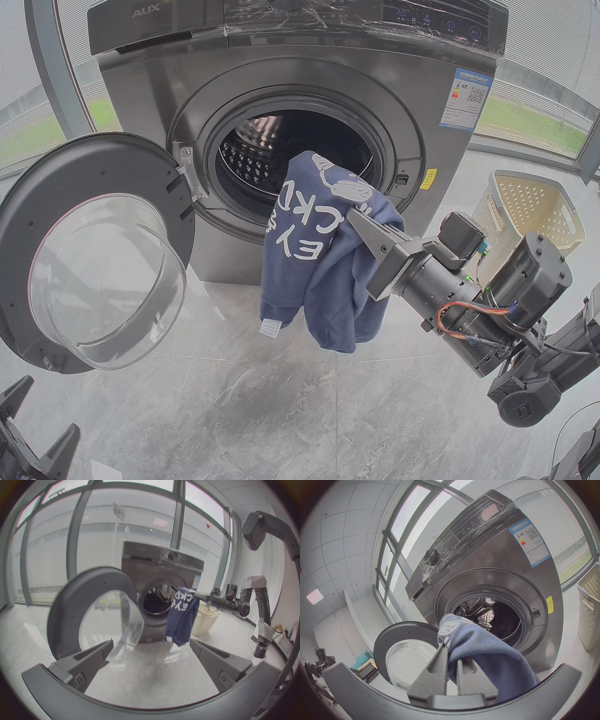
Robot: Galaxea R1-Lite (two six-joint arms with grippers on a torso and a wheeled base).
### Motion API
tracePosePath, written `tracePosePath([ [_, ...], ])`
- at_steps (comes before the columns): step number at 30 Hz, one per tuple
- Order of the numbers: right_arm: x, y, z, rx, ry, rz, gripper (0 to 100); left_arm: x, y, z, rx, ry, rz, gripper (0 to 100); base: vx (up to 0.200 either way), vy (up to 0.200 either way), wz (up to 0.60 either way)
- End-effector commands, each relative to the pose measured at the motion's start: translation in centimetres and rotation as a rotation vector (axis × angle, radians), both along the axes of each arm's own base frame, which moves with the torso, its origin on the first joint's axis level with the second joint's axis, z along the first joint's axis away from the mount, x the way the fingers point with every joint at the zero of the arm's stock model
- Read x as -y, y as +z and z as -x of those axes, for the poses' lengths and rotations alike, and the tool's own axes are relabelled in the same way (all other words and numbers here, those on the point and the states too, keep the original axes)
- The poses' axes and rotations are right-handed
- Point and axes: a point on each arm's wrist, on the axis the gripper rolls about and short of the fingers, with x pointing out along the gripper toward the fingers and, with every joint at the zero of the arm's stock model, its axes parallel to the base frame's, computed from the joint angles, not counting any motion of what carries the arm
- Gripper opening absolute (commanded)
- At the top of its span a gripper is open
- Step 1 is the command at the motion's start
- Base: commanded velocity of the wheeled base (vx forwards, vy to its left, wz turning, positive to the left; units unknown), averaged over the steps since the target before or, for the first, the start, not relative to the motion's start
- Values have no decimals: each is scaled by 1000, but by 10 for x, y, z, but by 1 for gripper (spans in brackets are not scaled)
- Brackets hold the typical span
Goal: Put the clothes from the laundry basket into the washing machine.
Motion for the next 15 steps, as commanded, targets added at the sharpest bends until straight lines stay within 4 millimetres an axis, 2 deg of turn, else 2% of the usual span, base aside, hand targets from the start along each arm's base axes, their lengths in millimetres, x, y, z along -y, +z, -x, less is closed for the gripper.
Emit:
tracePosePath([
  [1, -16, 0, -13, 12, 7, -12, 0, 3, -9, -51, -316, -142, -36, 100, 0, 0, 0],
  [4, -15, 3, -14, 16, 7, -12, 0, 8, -7, -76, -350, -193, -37, 100, 0, 0, 0],
  [8, -17, 10, -15, 22, 10, -24, 0, 14, -8, -94, -369, -244, -43, 100, 0, 0, 0],
  [14, -15, 7, -15, 11, 7, -13, 0, 32, -7, -123, -406, -352, -44, 100, 0, 0, 0],
  [15, -15, 7, -15, 11, 7, -13, 0, 32, -7, -123, -406, -352, -44, 100, 0, 0, 0],
])
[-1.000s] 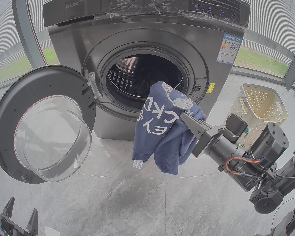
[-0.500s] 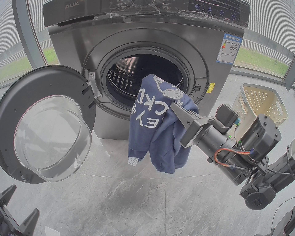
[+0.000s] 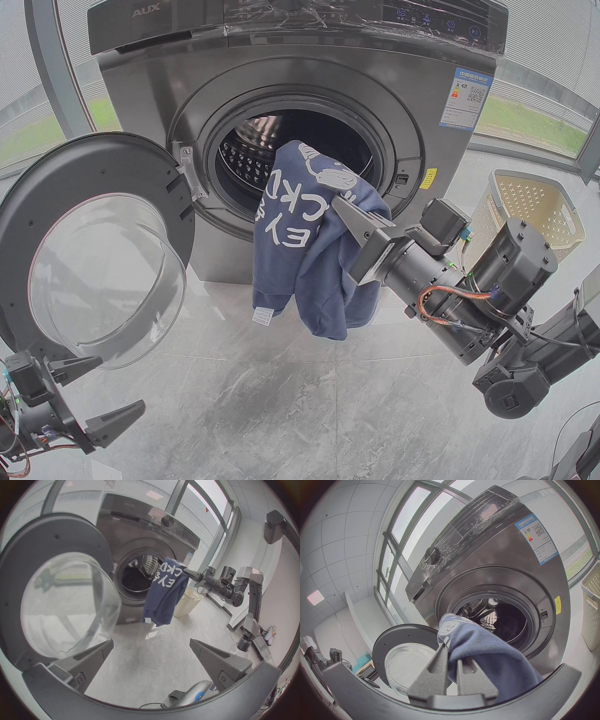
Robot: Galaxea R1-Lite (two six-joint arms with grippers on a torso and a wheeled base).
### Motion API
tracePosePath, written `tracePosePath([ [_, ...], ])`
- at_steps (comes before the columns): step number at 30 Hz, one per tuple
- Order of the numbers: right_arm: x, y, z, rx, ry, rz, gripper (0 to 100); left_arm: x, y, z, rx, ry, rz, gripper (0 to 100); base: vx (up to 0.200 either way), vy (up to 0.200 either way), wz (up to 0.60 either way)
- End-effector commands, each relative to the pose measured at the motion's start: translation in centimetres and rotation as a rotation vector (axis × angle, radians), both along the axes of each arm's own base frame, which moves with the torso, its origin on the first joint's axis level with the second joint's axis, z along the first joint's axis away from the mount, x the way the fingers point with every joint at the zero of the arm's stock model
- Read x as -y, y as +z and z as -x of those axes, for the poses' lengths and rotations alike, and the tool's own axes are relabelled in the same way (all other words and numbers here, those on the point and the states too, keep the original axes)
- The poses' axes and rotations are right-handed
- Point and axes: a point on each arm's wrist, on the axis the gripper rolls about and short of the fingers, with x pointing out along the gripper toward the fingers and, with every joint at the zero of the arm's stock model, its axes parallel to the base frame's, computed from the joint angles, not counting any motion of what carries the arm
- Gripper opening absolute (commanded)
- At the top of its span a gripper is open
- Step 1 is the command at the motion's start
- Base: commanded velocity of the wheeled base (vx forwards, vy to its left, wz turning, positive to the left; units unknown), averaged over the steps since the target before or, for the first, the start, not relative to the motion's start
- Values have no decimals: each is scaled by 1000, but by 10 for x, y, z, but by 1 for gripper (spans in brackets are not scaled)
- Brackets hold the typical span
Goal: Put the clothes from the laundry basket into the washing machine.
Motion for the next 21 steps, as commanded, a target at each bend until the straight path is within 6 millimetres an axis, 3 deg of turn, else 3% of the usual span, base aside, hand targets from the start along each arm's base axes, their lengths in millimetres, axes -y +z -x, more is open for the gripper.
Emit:
tracePosePath([
  [1, 1, 3, -2, 4, -4, -5, 0, 22, -16, -42, -167, -116, -28, 100, 0, 0, 0],
  [12, 0, 11, -6, 24, -13, -26, 0, 50, -37, -95, -182, -168, -44, 100, 0, 0, 0],
  [21, 10, 10, 5, 12, -11, -14, 0, 75, -61, -136, -126, -174, -37, 100, 0, 0, 0],
])
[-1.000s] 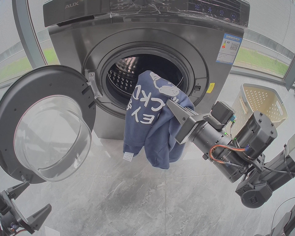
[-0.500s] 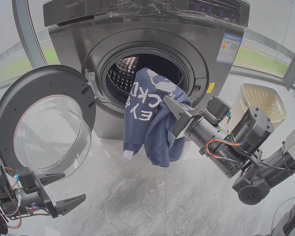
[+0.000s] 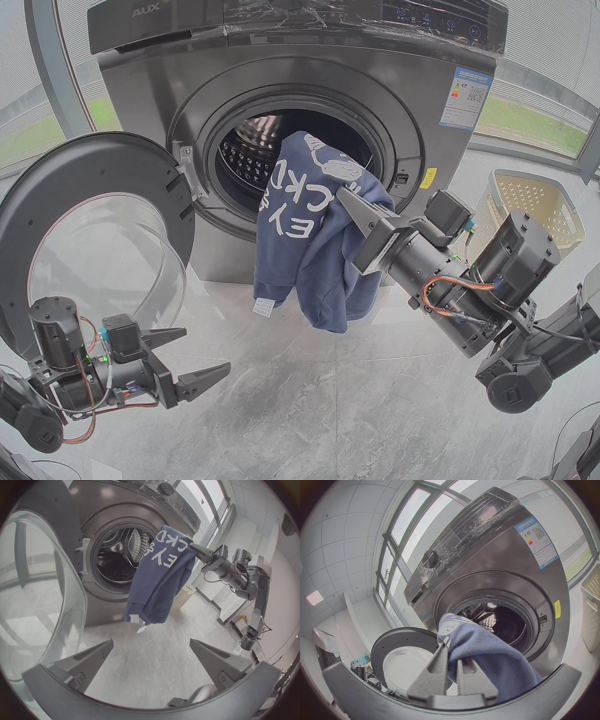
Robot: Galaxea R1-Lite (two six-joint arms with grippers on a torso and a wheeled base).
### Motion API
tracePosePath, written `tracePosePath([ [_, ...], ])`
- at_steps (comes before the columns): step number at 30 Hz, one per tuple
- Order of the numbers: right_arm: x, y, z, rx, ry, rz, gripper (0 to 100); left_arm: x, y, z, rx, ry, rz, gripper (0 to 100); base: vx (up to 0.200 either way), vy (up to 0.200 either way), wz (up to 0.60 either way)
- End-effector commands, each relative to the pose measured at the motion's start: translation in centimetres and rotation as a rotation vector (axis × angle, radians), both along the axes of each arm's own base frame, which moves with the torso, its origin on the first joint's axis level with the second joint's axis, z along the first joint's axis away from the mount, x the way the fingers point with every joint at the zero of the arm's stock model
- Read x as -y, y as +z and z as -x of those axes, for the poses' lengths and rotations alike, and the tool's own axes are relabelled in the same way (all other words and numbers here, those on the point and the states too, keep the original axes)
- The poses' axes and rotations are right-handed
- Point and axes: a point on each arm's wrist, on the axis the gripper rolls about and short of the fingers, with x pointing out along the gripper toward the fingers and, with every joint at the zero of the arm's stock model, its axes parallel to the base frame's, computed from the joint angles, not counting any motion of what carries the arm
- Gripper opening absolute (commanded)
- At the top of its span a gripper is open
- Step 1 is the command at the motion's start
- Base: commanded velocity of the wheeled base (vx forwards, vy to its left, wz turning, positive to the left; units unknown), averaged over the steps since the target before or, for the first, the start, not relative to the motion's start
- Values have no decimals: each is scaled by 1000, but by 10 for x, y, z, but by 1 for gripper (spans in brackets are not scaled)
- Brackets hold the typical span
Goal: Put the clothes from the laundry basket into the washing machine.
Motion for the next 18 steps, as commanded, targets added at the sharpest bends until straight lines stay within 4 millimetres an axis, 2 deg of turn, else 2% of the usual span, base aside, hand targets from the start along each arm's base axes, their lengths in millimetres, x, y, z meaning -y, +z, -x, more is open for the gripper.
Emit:
tracePosePath([
  [1, 7, 5, 9, 3, 6, -4, 0, 21, -34, -31, -61, -22, -23, 100, 0, 0, 0],
  [9, 9, 3, 14, -4, 8, 1, 0, 32, -47, -59, -28, -3, 15, 100, 0, 0, 0],
  [18, 8, 3, 16, -4, 11, -1, 0, 45, -47, -84, 7, 29, 44, 100, 0, 0, 0],
])
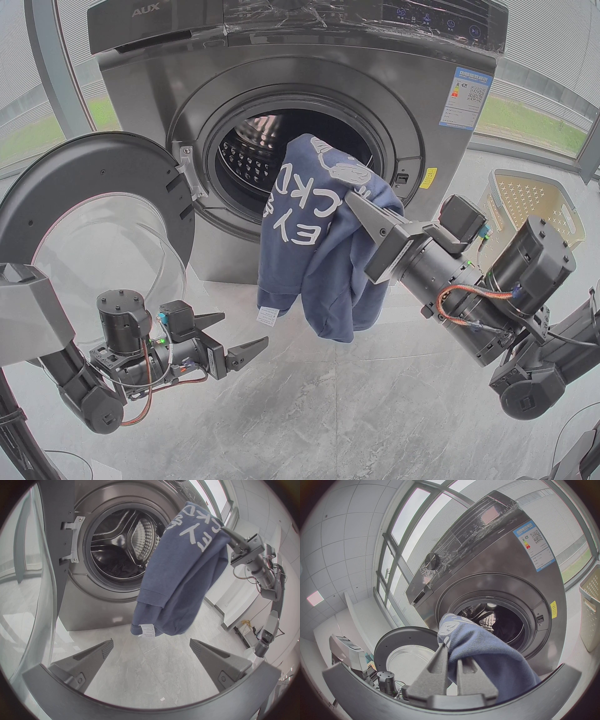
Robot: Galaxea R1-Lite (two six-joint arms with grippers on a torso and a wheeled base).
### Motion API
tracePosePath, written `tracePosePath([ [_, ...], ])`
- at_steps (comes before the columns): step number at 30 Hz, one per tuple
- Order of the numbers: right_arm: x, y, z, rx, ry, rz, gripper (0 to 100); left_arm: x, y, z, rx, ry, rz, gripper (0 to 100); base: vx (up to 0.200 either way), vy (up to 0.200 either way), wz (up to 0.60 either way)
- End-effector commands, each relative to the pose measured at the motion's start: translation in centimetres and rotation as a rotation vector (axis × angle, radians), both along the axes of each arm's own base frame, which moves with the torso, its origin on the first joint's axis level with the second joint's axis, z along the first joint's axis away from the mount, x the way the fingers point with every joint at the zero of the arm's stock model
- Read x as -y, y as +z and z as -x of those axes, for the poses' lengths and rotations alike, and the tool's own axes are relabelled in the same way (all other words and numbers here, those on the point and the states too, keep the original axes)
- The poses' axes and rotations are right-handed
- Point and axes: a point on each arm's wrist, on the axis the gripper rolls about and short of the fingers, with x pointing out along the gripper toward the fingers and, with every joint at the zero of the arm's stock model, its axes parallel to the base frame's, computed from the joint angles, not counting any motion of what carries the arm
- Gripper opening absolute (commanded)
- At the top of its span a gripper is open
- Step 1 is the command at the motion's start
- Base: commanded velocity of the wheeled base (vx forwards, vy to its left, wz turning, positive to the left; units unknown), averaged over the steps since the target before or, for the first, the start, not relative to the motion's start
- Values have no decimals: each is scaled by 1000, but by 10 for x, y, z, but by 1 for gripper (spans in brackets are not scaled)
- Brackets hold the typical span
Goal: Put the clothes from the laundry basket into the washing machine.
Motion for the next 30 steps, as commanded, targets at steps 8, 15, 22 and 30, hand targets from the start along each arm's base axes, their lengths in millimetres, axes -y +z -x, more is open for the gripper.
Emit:
tracePosePath([
  [8, -2, 0, 3, 1, 9, 0, 0, 20, -3, -35, 38, 10, 37, 100, 0, 0, 0],
  [15, -3, -2, 5, -3, 14, 3, 0, 32, -13, -52, 50, 17, 38, 100, 0, 0, 0],
  [22, -4, -2, 7, -3, 20, 3, 0, 38, -17, -68, 113, 44, 65, 100, 0, 0, 0],
  [30, -5, -1, 7, -1, 23, 1, 0, 46, -27, -76, 114, 37, 66, 100, 0, 0, 0],
])
